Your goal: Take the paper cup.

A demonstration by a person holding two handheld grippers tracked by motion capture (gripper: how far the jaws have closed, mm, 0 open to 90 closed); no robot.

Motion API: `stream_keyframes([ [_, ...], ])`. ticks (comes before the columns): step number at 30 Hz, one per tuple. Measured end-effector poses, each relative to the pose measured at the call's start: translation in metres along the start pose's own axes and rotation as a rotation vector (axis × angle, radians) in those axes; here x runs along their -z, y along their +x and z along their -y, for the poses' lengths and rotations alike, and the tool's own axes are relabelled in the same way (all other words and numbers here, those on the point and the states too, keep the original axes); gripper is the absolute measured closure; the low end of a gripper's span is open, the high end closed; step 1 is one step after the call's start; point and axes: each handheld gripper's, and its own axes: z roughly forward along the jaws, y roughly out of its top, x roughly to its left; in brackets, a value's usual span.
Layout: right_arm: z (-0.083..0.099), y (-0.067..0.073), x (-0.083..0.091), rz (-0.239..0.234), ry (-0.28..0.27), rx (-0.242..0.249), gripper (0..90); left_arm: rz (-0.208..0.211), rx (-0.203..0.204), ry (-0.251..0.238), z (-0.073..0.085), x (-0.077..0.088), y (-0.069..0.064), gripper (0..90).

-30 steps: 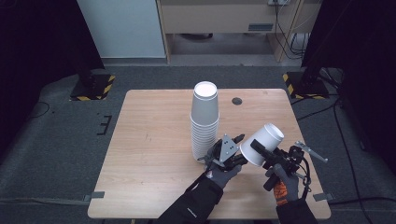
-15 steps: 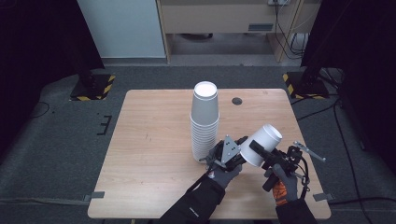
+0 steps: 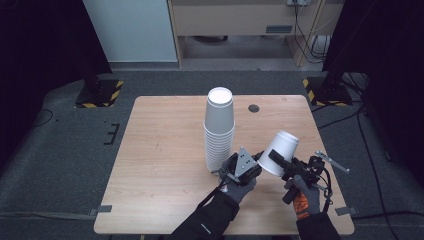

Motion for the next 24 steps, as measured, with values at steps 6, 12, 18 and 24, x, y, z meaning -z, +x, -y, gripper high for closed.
stream_keyframes([
  [6,0.0012,-0.0003,-0.001,-0.001,0.008,-0.001,14.8,-0.001,0.001,-0.004,0.001,0.0015,0.0011,81.2],
  [12,0.0034,0.0015,-0.0022,-0.002,0.023,-0.01,15.3,-0.008,0.005,-0.01,0.002,-0.003,0.0004,74.4],
  [18,0.0024,-0.0003,-0.0017,-0.009,0.021,-0.011,14.6,0.001,0.006,-0.009,0.0014,-0.0018,0.0,78.2],
  [24,0.0024,-0.0016,-0.0031,0.004,0.017,0.034,12.5,0.002,-0.01,0.002,0.0021,0.0028,0.0015,80.9],
])
